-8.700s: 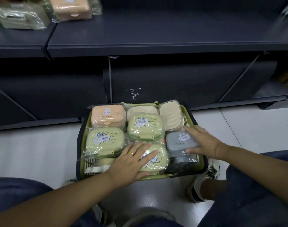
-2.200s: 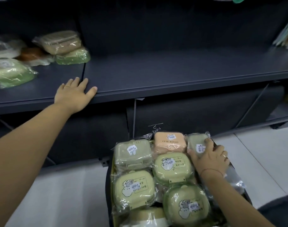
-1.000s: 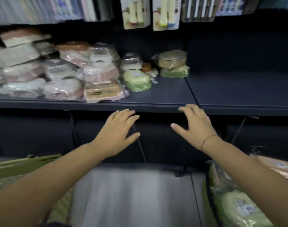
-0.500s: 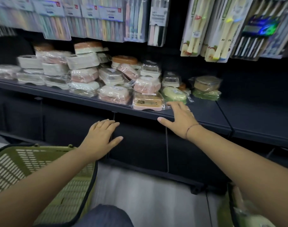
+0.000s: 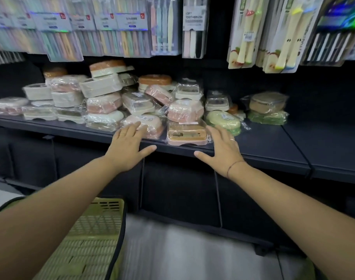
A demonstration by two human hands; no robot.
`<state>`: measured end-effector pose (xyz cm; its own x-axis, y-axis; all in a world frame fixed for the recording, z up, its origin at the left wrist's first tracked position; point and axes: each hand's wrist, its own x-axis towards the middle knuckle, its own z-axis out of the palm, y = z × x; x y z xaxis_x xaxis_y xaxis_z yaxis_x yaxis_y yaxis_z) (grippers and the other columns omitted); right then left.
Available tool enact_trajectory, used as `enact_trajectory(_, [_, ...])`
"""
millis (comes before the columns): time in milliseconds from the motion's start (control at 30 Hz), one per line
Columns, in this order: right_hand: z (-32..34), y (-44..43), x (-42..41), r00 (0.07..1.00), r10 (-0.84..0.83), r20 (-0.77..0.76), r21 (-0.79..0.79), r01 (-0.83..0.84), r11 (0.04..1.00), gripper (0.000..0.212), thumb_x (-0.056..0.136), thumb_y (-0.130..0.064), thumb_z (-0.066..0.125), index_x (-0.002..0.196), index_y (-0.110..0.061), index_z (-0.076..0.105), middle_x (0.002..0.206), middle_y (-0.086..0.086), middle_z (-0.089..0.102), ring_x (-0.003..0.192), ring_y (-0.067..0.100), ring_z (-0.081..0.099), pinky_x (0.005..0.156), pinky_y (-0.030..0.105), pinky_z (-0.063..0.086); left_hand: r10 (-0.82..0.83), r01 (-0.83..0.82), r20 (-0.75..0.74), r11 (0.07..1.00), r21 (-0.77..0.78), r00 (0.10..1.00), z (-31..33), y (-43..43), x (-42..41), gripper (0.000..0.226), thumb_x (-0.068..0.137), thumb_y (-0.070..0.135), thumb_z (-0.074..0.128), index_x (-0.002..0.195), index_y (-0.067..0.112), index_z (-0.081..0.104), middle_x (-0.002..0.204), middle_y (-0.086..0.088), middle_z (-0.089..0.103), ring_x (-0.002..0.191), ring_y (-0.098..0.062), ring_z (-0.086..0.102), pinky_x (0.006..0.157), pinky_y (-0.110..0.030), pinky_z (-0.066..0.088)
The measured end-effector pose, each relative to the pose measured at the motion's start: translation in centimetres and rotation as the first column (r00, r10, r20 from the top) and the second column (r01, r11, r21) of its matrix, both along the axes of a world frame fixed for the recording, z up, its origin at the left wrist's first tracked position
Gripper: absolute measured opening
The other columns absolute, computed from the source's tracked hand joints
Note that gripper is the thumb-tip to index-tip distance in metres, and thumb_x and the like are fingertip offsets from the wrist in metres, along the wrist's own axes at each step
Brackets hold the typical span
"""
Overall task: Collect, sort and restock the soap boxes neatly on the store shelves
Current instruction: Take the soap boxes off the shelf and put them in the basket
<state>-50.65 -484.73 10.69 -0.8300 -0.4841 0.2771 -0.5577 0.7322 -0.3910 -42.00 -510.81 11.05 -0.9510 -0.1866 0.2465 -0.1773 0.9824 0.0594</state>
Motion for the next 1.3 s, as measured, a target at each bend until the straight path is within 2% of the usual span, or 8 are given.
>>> enact_trajectory(200, [-0.6, -3.7, -4.4, 0.988, -0.083, -0.132, 0.012, 0.086, 0.996, 0.091, 0.083, -0.068, 0.052, 0.154, -0.025, 0.014, 0.161, 0.002, 0.012, 0.148, 0.024, 0.007, 0.12, 0.045, 0.008, -0.055, 0.056, -0.069, 0.998, 0.009, 0.996, 0.4, -3.4, -6.6, 0.081, 0.09, 0.065, 0.031, 0.156, 0.021, 0.014, 0.164, -0.006, 0.01, 0.15, -0.026, 0.006, 0.12, -0.044, 0.001])
enact_trajectory(333, [-1.2, -6.5, -5.6, 0.995, -0.084, -0.049, -0.06, 0.081, 0.995, 0.092, 0.081, -0.07, 0.055, 0.152, -0.025, 0.018, 0.155, 0.002, 0.028, 0.139, 0.027, 0.032, 0.112, 0.042, 0.031, -0.126, 0.125, -0.055, 0.992, -0.019, 0.991, 0.5, -5.4, -8.8, 0.085, 0.086, 0.078, 0.025, 0.151, 0.024, 0.032, 0.158, -0.003, 0.03, 0.147, -0.023, 0.019, 0.118, -0.048, 0.015])
enact_trajectory(467, [-0.9, -7.5, -5.6, 0.993, -0.106, -0.057, -0.007, 0.106, 0.994, 0.096, 0.076, -0.075, 0.057, 0.151, -0.027, 0.021, 0.152, 0.001, 0.031, 0.136, 0.025, 0.035, 0.106, 0.04, 0.036, -0.172, 0.176, 0.043, 0.978, -0.115, 0.984, 1.5, -5.7, -9.1, 0.107, 0.065, 0.087, 0.009, 0.146, 0.027, 0.041, 0.151, 0.003, 0.042, 0.132, -0.027, 0.035, 0.107, -0.045, 0.028])
enact_trajectory(567, [-0.1, -7.4, -5.5, 0.997, -0.074, 0.022, -0.006, 0.075, 0.997, 0.09, 0.071, -0.075, 0.059, 0.143, -0.03, 0.03, 0.149, -0.005, 0.034, 0.133, 0.02, 0.038, 0.1, 0.037, 0.04, -0.178, 0.194, 0.166, 0.978, -0.08, 0.97, 2.9, -6.0, -9.3, 0.109, 0.065, 0.094, 0.034, 0.151, 0.028, 0.031, 0.155, 0.008, 0.036, 0.132, -0.025, 0.029, 0.109, -0.038, 0.027])
enact_trajectory(767, [2.2, -7.1, -5.7, 0.98, -0.086, 0.18, 0.077, 0.073, 0.994, 0.107, 0.062, -0.073, 0.066, 0.148, -0.028, 0.022, 0.149, -0.002, 0.038, 0.131, 0.022, 0.041, 0.107, 0.039, 0.036, -0.256, 0.289, 0.413, 0.957, -0.019, 0.874, 5.7, -6.6, -11.0, 0.112, 0.072, 0.064, 0.073, 0.156, 0.022, 0.013, 0.161, 0.001, 0.022, 0.144, -0.021, 0.026, 0.114, -0.03, 0.024])
enact_trajectory(933, [2.6, -7.2, -5.5, 0.97, -0.196, 0.144, 0.209, 0.164, 0.964, 0.102, 0.06, -0.081, 0.057, 0.145, -0.031, 0.029, 0.147, -0.005, 0.035, 0.136, 0.022, 0.029, 0.114, 0.044, 0.019, -0.231, 0.278, 0.425, 0.959, -0.052, 0.875, 5.7, -6.9, -12.2, 0.112, 0.065, 0.07, 0.074, 0.151, 0.015, 0.029, 0.151, -0.004, 0.033, 0.136, -0.023, 0.034, 0.112, -0.034, 0.031])
enact_trajectory(1100, [2.6, -6.5, -4.5, 0.935, -0.254, 0.246, 0.09, 0.239, 0.967, 0.103, 0.056, -0.072, 0.072, 0.137, -0.018, 0.04, 0.136, 0.001, 0.047, 0.121, 0.02, 0.048, 0.104, 0.039, 0.04, -0.201, 0.2, 0.409, 0.979, 0.046, 0.89, 4.7, -6.5, -11.0, 0.117, 0.063, 0.076, 0.071, 0.152, 0.018, 0.022, 0.156, -0.005, 0.022, 0.145, -0.029, 0.015, 0.118, -0.048, 0.008])
enact_trajectory(1300, [4.0, -6.1, -3.1, 0.888, -0.355, 0.294, 0.033, 0.362, 0.932, 0.097, 0.063, -0.067, 0.075, 0.137, -0.016, 0.041, 0.13, 0.004, 0.057, 0.115, 0.027, 0.056, 0.096, 0.041, 0.046, -0.19, 0.125, 0.291, 0.965, 0.23, 0.937, 3.7, -5.4, -7.9, 0.1, 0.063, 0.076, 0.071, 0.139, 0.023, 0.033, 0.141, 0.002, 0.046, 0.129, -0.024, 0.042, 0.105, -0.043, 0.027])
